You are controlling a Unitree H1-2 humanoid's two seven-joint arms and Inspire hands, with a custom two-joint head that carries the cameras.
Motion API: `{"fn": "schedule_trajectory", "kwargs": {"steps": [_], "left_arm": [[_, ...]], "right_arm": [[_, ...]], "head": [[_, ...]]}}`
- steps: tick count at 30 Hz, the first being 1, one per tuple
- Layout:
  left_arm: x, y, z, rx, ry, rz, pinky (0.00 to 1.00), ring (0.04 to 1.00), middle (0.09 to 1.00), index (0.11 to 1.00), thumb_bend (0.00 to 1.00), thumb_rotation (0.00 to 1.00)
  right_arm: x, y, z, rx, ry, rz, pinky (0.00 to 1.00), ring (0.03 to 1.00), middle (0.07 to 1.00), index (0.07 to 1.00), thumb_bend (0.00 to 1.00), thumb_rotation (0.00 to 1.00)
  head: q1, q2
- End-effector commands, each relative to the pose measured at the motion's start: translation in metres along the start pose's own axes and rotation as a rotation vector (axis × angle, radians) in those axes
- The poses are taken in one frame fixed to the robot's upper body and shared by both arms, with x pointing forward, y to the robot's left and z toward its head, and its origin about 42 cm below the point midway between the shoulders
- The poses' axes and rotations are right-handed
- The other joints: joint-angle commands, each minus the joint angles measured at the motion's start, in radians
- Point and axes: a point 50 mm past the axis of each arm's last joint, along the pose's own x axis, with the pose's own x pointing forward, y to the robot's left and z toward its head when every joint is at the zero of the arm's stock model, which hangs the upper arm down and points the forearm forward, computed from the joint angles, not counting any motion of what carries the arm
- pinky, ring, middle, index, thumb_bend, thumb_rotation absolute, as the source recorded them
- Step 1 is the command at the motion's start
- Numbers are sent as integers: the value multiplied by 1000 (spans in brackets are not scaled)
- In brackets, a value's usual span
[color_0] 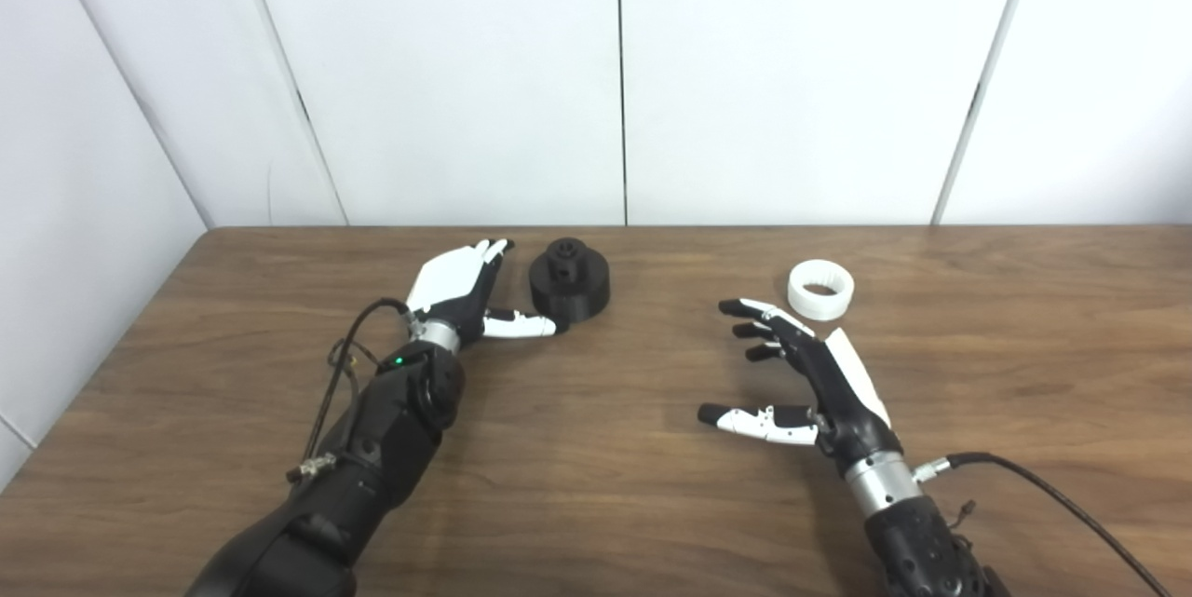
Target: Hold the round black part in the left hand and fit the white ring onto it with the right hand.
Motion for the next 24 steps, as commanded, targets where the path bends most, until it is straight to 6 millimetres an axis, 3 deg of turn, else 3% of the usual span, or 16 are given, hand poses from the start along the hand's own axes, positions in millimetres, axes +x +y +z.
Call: {"fn": "schedule_trajectory", "kwargs": {"steps": [1,24], "left_arm": [[17,25,24,6,-66,60,1000,1000,1000,939,1000,625],[15,25,42,-11,-140,20,1000,1000,1000,932,1000,598]], "right_arm": [[-9,-2,-11,-25,31,7,693,791,843,797,750,208],[-10,2,-11,-17,32,-6,700,796,848,792,752,225]], "head": [[0,2],[-4,4]]}}
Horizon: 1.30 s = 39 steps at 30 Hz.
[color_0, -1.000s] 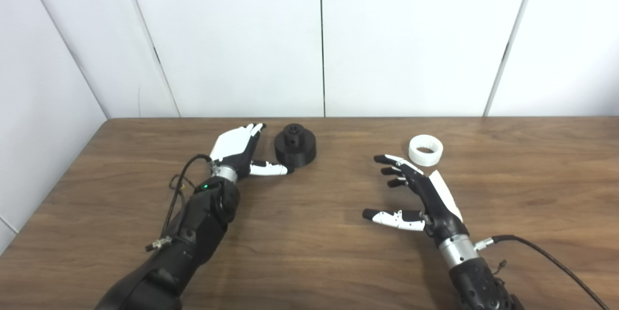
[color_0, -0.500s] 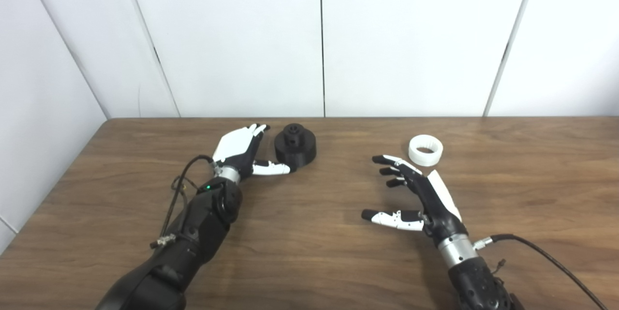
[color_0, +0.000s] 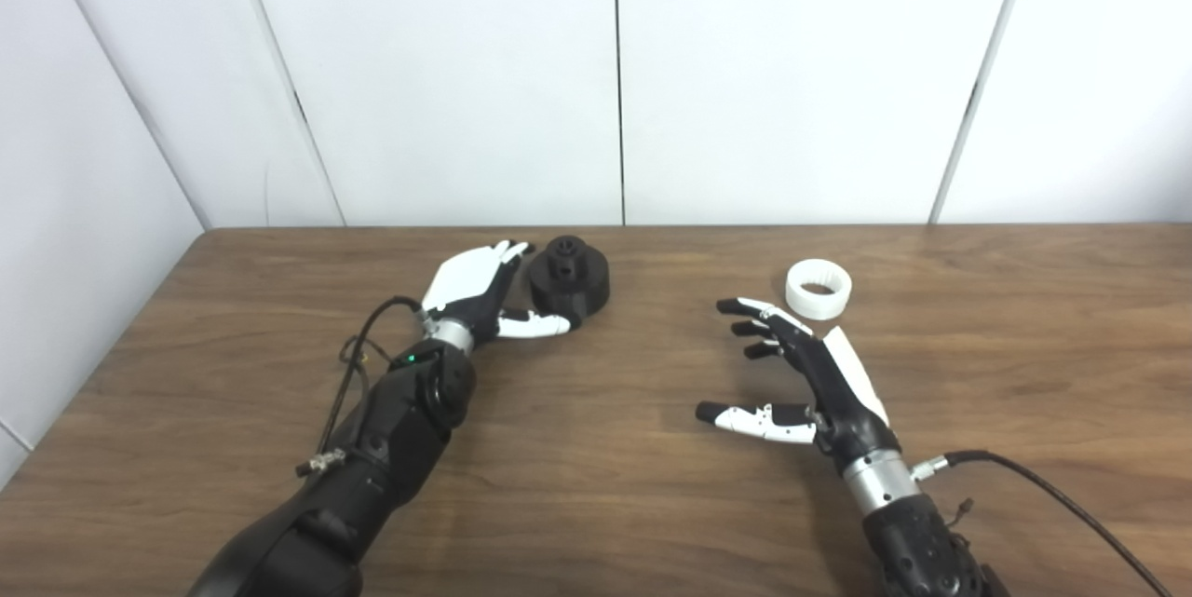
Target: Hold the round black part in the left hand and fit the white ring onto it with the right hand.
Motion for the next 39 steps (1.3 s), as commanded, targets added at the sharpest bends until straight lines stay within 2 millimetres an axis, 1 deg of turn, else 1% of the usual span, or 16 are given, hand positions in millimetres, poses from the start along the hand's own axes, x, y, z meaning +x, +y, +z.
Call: {"fn": "schedule_trajectory", "kwargs": {"steps": [1,5,9,15,16,17,19,20,22,23,28,30,36,39], "left_arm": [[12,29,20,6,-69,65,1000,1000,1000,932,1000,594],[13,29,22,3,-72,62,1000,1000,1000,930,1000,588],[13,27,23,-2,-76,60,1000,1000,1000,926,1000,582],[16,23,24,-21,-73,53,1000,1000,1000,915,1000,539],[16,22,25,-36,-67,64,1000,1000,1000,902,998,525],[17,21,25,-52,-62,78,1000,1000,1000,870,983,497],[18,19,25,-83,-50,109,1000,1000,1000,850,973,482],[18,18,25,-96,-45,123,999,1000,1000,806,914,418],[18,16,25,-129,-48,161,998,1000,1000,769,876,367],[18,14,25,-141,-52,176,999,1000,1000,729,849,323],[18,11,24,-175,-65,210,1000,1000,1000,662,815,252],[18,10,25,-180,-67,212,1000,1000,1000,648,811,236],[17,7,26,-190,-68,207,1000,1000,1000,639,813,236],[16,6,26,-196,-70,205,1000,1000,1000,638,819,232]], "right_arm": [[-10,2,-11,-12,32,-1,697,793,848,792,751,218],[-11,2,-10,-11,30,-3,693,790,848,794,749,221],[-12,1,-11,-11,29,-5,691,791,845,792,748,203],[-13,1,-10,-17,36,-5,698,793,849,793,746,209],[-14,0,-10,-14,37,-6,698,793,849,792,746,210],[-14,0,-10,-13,36,-7,698,793,848,792,746,207],[-16,0,-9,-8,41,-8,698,792,847,792,746,207],[-16,-1,-9,-6,45,-9,695,793,848,793,745,203],[-17,-2,-10,-12,50,-12,697,796,849,793,745,203],[-18,-3,-10,-17,51,-13,701,799,848,793,744,209],[-20,-4,-11,-31,49,-16,687,789,842,789,744,218],[-20,-5,-11,-31,48,-16,682,787,842,789,743,219],[-21,-5,-11,-33,55,-14,683,787,843,792,743,231],[-21,-5,-11,-32,55,-14,682,787,844,793,740,223]], "head": [[0,2],[-1,4],[-4,5],[-14,9],[-18,10],[-21,10],[-22,11],[-23,11],[-23,12],[-24,13],[-26,14],[-26,14],[-23,18],[-22,19]]}}
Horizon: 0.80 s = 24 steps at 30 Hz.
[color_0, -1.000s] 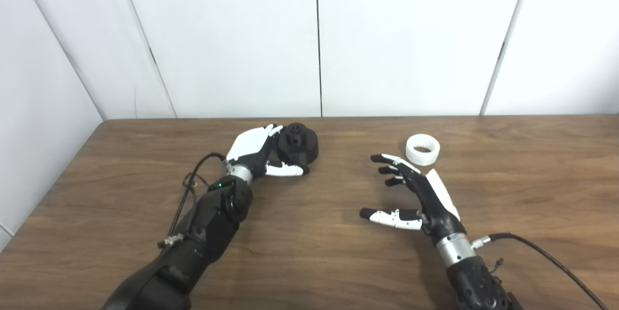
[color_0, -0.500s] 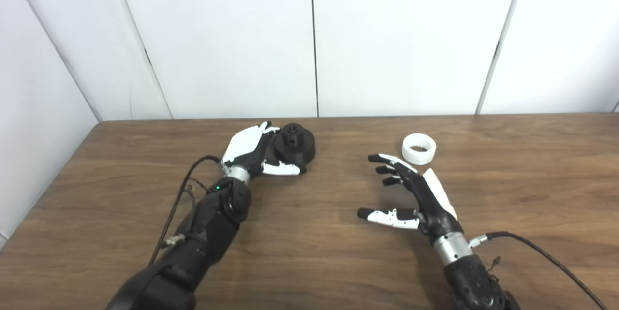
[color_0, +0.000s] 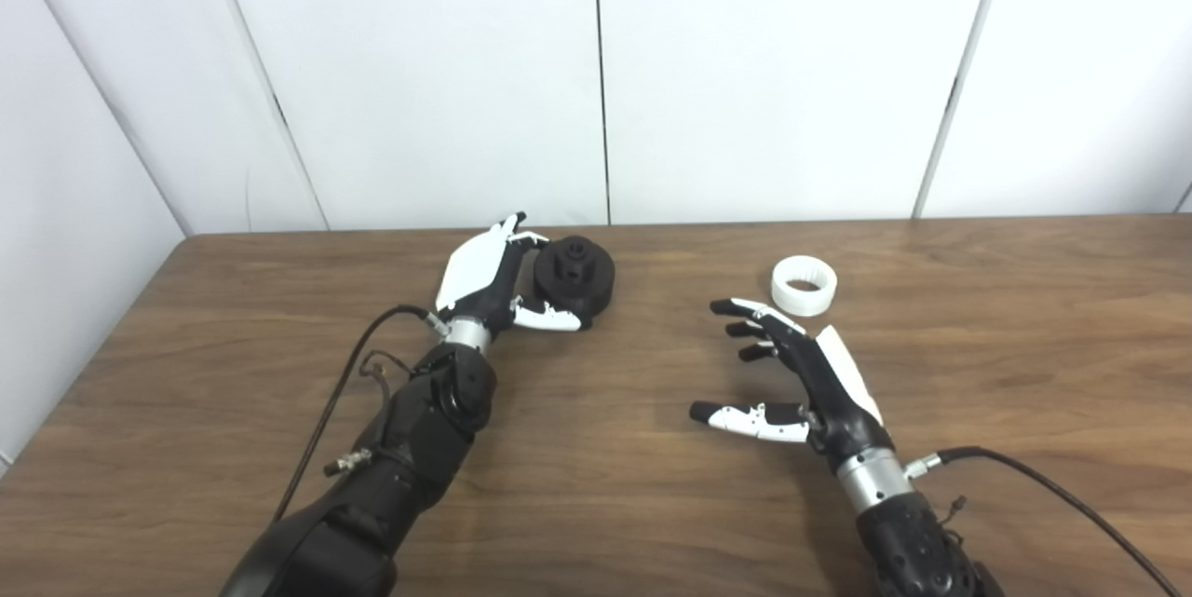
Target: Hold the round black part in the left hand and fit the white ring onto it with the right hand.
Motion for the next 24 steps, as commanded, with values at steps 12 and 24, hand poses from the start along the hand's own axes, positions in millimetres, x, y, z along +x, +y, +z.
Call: {"fn": "schedule_trajectory", "kwargs": {"steps": [12,24], "left_arm": [[0,5,11,-29,-45,5,1000,1000,1000,626,851,268],[-38,-8,9,-67,-68,-93,958,1000,1000,645,862,249]], "right_arm": [[-12,-2,-11,-10,22,0,688,794,844,792,739,221],[-10,-5,-12,14,13,-7,672,791,844,793,737,190]], "head": [[7,6],[17,8]]}}
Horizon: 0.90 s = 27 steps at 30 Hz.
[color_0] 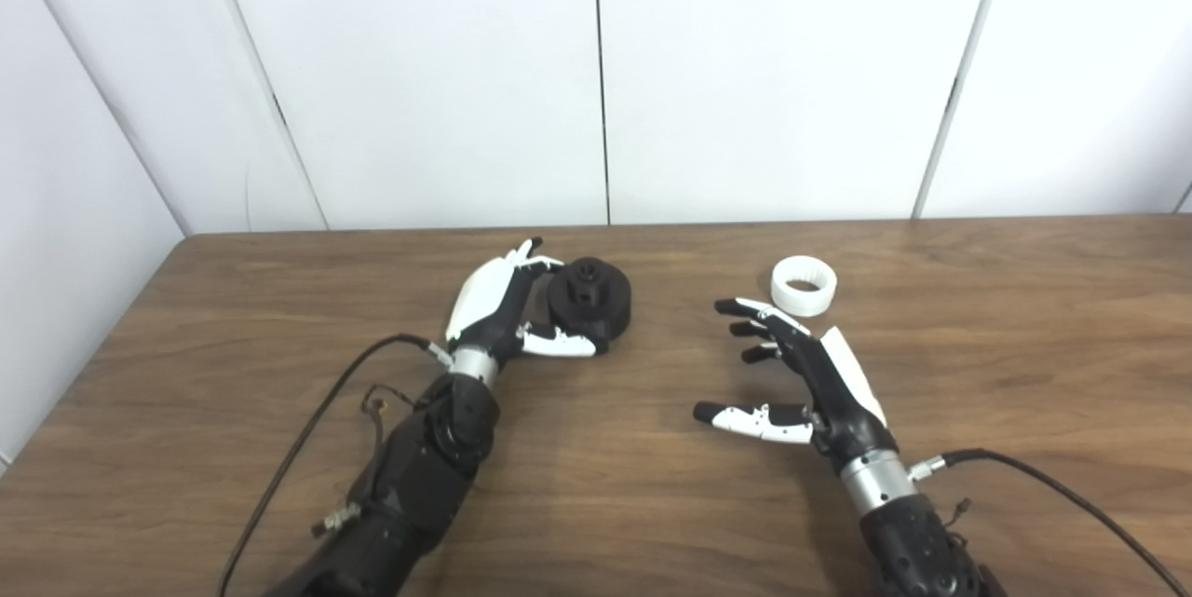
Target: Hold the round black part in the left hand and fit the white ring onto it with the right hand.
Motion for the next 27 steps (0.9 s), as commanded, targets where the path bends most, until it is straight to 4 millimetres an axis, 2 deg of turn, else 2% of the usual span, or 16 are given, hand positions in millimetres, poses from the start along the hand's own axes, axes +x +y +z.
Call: {"fn": "schedule_trajectory", "kwargs": {"steps": [1,9,27], "left_arm": [[-3,4,4,57,-28,-29,957,1000,1000,646,860,252],[-35,1,10,84,-66,-79,992,1000,1000,643,863,273],[-105,-11,45,22,-211,-118,1000,1000,1000,639,888,265]], "right_arm": [[-10,-3,-11,-8,9,1,674,788,843,795,737,189],[-9,-5,-11,-15,4,2,674,784,846,798,732,197],[-10,-5,-12,-5,-11,-12,645,767,842,791,732,202]], "head": [[0,0],[0,3],[13,8]]}}
